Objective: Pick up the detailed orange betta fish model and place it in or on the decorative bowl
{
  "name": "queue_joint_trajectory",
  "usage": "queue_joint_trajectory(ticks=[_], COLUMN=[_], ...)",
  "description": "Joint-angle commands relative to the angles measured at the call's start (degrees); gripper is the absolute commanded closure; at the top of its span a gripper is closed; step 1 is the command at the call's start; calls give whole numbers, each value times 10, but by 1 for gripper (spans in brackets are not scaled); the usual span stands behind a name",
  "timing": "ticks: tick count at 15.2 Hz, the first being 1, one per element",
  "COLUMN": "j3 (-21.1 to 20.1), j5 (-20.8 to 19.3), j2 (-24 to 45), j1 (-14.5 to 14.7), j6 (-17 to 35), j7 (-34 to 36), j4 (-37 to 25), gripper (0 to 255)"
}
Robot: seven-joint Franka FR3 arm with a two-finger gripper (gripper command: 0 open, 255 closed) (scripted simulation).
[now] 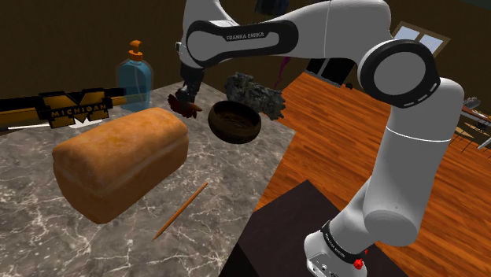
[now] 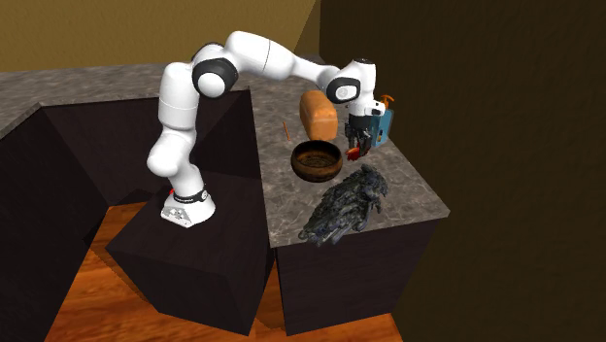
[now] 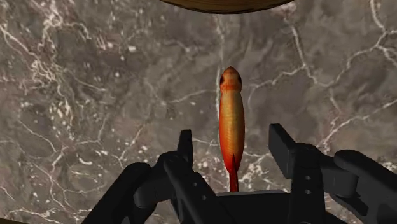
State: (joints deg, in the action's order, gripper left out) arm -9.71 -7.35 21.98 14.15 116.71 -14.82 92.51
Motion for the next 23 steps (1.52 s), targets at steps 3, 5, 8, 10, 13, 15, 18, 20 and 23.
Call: queue_joint_trajectory(ticks=[3, 5, 8, 10, 13, 15, 18, 20, 23], j3=[0, 0, 0, 0, -1, -1, -2, -2, -3], j5=[0, 0, 0, 1, 2, 4, 5, 6, 7], j2=[0, 0, 0, -2, -8, -11, -15, -17, -19], j1=[0, 0, 0, 0, 0, 0, 0, 1, 1], j6=[0, 0, 0, -7, -27, -41, -62, -77, -99], j7=[0, 0, 0, -1, -3, -4, -6, -7, -9], j4=[0, 0, 0, -5, -20, -31, -48, -61, -81], gripper=[255, 255, 255, 255, 255, 255, 255, 255, 255])
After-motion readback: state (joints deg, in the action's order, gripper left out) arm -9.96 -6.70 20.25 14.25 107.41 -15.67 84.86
